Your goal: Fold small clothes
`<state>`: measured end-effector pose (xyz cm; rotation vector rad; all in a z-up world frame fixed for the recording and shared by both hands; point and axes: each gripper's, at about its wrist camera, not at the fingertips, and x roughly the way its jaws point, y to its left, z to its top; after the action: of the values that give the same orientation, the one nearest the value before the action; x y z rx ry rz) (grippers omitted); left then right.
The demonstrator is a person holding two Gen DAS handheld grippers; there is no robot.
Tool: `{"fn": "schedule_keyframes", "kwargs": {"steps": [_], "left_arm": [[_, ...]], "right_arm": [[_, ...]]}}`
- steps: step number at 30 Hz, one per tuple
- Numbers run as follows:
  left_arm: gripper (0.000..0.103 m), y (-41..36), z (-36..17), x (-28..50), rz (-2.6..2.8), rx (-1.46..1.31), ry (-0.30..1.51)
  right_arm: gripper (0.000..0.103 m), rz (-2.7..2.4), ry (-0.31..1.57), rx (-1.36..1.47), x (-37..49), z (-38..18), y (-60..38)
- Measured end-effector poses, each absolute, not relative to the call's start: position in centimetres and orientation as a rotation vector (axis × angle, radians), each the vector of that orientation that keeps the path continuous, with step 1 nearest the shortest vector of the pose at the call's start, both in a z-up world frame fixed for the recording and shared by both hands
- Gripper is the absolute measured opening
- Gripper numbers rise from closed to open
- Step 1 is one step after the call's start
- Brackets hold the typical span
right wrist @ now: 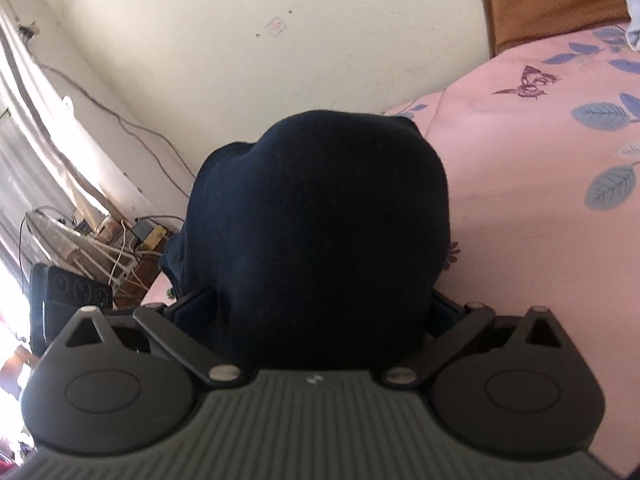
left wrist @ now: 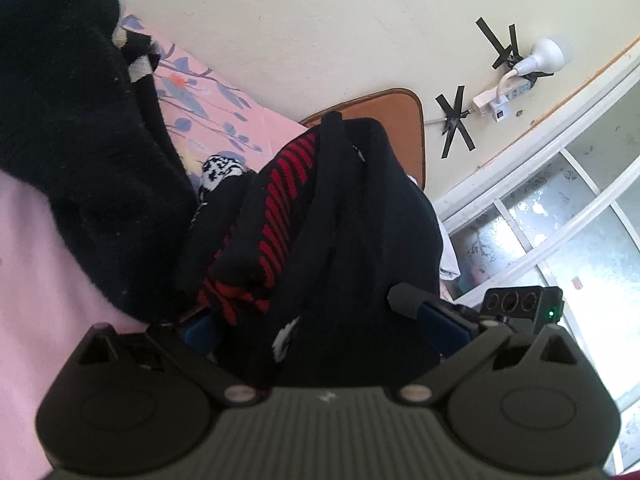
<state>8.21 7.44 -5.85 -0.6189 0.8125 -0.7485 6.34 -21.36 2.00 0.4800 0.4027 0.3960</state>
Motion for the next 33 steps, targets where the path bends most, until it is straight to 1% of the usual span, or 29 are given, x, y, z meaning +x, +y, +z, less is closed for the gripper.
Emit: {"fn": "schedule_keyframes", "kwargs": {"steps": [3, 7, 10, 16, 20, 22, 23, 24, 25, 26, 27, 28, 29, 33], "left_arm": [[0.103, 8.9, -5.6, 7.6, -0.718, -0.655, 0.826], [0.103, 11.1, -5.7, 7.1, -0.697, -0.709, 0.8], [0.103, 11.3, -5.9, 7.6, -0.687, -0.719, 0.812], [0.103, 8.1, -5.6, 8.0, -0.723, -0.618, 0.846], [0.103, 5.8, -5.3, 7.6, -0.701, -0.462, 0.806], [0.103, 5.5, -5.4, 7.5, -0.695, -0.459, 0.78], [0.102, 5.5, -5.5, 7.5, -0.694, -0.467, 0.768], [0.102, 5.5, -5.6, 7.5, -0.689, -0.479, 0.765], [0.099, 5.4, -5.5, 7.5, -0.684, -0.496, 0.771], [0.086, 5.3, -5.5, 7.7, -0.688, -0.523, 0.789], [0.083, 4.8, -5.5, 7.9, -0.699, -0.545, 0.809], [0.082, 4.2, -5.3, 8.0, -0.7, -0.55, 0.817], [0.082, 3.3, -4.9, 8.0, -0.71, -0.536, 0.816], [0.083, -1.1, -3.2, 8.0, -0.829, -0.482, 0.812]], "right_arm": [[0.103, 0.396, 0.404, 0.484, 6.3, 2.0, -21.7], [0.103, 0.398, 0.401, 0.481, 6.3, 1.9, -21.8], [0.103, 0.4, 0.395, 0.478, 6.4, 1.8, -21.8], [0.103, 0.404, 0.389, 0.472, 6.3, 1.7, -21.8], [0.103, 0.403, 0.387, 0.471, 6.3, 1.7, -21.8], [0.103, 0.404, 0.392, 0.472, 6.3, 1.8, -21.8], [0.101, 0.398, 0.396, 0.472, 6.3, 1.8, -21.8], [0.089, 0.381, 0.399, 0.472, 6.2, 1.9, -21.8], [0.082, 0.365, 0.404, 0.476, 6.0, 1.9, -21.9], [0.072, 0.366, 0.403, 0.489, 5.7, 1.8, -22.3], [0.068, 0.374, 0.397, 0.504, 5.2, 1.8, -22.6], [0.06, 0.381, 0.385, 0.513, 4.6, 1.9, -22.8], [0.057, 0.384, 0.372, 0.509, 4.0, 2.1, -22.9], [0.056, 0.307, 0.264, 0.381, -0.2, 4.5, -23.2]]}}
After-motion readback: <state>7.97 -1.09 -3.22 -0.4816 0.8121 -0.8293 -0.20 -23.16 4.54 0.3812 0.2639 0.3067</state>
